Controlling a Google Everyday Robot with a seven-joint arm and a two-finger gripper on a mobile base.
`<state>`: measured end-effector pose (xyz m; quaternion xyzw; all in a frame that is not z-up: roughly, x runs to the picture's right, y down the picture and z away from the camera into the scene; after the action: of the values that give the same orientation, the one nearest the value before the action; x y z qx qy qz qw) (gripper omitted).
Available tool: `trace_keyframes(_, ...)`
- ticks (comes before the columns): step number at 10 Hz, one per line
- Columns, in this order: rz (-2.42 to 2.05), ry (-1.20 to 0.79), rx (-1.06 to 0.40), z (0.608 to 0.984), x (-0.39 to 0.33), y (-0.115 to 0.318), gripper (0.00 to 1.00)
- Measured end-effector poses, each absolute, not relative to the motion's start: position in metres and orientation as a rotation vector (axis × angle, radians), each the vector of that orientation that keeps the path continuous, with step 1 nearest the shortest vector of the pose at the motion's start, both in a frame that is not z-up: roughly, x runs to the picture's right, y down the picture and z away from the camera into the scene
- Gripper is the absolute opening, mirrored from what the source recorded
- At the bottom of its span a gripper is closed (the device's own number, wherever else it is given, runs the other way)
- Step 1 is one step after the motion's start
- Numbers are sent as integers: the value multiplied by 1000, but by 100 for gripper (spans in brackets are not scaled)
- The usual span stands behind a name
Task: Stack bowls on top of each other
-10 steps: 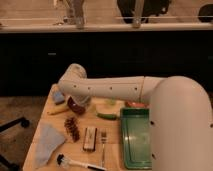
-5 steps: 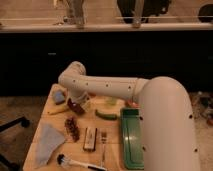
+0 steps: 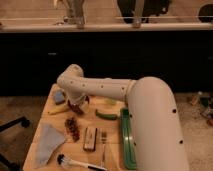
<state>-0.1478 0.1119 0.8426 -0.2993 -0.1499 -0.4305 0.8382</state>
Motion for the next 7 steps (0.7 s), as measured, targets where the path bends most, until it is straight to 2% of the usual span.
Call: trace_keyframes(7, -875, -308, -644, 868, -125, 113, 80)
